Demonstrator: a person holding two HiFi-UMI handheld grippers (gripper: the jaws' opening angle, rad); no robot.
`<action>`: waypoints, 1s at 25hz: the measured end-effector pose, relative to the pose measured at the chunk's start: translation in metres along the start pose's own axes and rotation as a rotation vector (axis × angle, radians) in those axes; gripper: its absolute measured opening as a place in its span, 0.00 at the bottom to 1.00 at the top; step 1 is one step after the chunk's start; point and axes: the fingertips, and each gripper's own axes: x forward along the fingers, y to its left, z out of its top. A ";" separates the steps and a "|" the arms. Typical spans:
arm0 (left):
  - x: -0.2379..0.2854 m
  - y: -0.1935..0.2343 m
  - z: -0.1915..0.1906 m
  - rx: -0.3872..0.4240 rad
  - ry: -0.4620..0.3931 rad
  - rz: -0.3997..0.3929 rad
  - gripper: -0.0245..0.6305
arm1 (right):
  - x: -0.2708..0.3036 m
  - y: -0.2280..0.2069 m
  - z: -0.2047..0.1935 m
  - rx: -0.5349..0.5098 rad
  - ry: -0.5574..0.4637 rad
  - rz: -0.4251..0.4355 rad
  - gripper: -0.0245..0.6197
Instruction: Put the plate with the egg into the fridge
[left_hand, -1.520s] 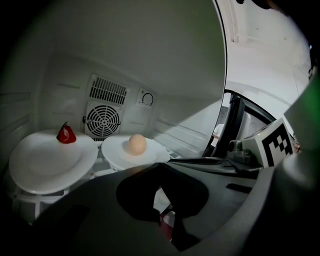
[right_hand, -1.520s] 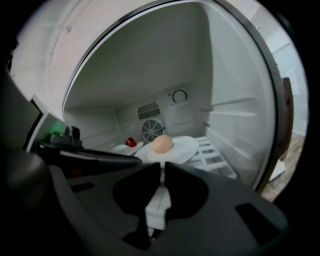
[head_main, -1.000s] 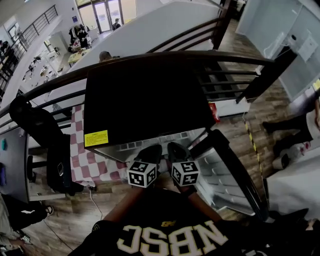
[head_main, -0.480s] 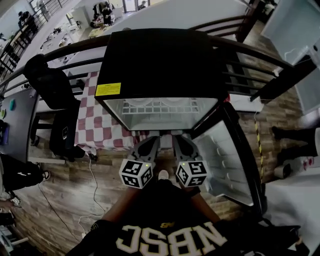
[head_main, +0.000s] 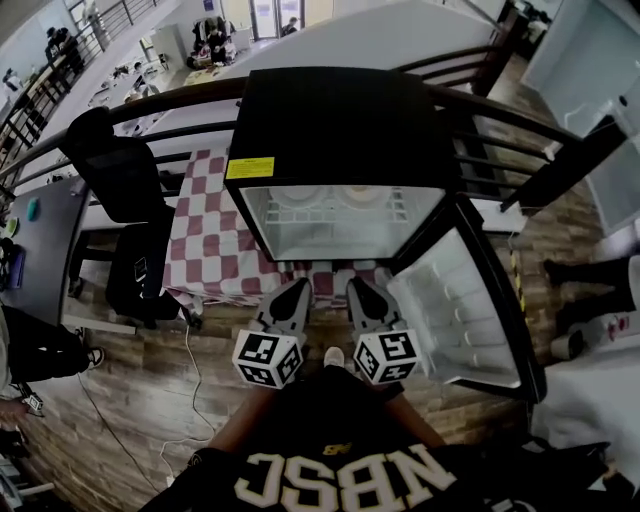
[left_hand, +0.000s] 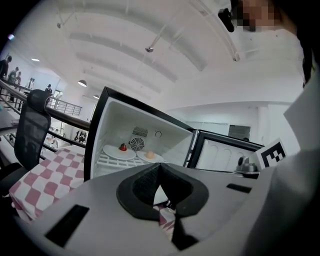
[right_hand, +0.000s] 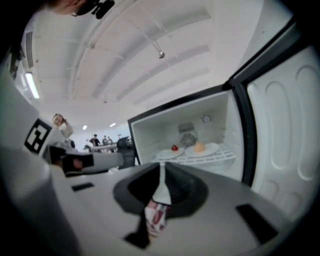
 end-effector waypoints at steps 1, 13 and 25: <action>-0.005 0.002 0.002 -0.006 0.000 -0.008 0.07 | -0.001 0.005 0.001 -0.001 -0.002 -0.007 0.10; -0.059 0.028 0.010 0.022 -0.020 -0.064 0.07 | -0.010 0.076 -0.017 -0.037 0.004 -0.055 0.10; -0.058 0.008 -0.023 -0.006 0.062 -0.169 0.07 | -0.044 0.049 -0.028 0.012 0.001 -0.209 0.11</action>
